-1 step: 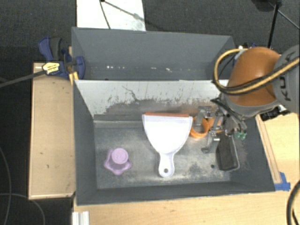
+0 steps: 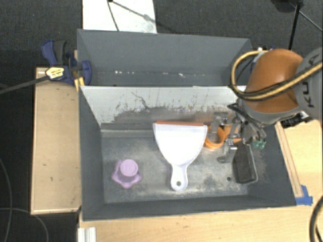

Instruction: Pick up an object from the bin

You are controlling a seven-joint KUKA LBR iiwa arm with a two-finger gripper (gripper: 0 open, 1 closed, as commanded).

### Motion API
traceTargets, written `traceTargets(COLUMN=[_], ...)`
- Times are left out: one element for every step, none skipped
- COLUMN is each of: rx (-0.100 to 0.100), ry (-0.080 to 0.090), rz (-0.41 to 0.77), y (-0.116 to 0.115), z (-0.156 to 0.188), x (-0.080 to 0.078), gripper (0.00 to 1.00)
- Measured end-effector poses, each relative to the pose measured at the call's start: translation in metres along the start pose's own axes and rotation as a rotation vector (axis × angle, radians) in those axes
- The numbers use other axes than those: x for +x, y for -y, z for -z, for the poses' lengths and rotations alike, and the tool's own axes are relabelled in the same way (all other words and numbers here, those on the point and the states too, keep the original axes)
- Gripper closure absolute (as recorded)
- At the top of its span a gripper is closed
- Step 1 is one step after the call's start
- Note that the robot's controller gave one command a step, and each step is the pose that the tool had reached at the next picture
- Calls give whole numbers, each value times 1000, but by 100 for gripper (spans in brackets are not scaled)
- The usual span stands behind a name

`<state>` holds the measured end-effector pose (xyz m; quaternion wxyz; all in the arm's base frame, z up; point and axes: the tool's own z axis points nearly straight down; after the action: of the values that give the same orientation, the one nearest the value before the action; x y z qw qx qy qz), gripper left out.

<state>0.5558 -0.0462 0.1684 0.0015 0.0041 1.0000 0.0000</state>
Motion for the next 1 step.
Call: traceTargets(rx=[2], ry=[9], rz=[191], y=[-18], z=[-36], x=[-3], gripper=[0])
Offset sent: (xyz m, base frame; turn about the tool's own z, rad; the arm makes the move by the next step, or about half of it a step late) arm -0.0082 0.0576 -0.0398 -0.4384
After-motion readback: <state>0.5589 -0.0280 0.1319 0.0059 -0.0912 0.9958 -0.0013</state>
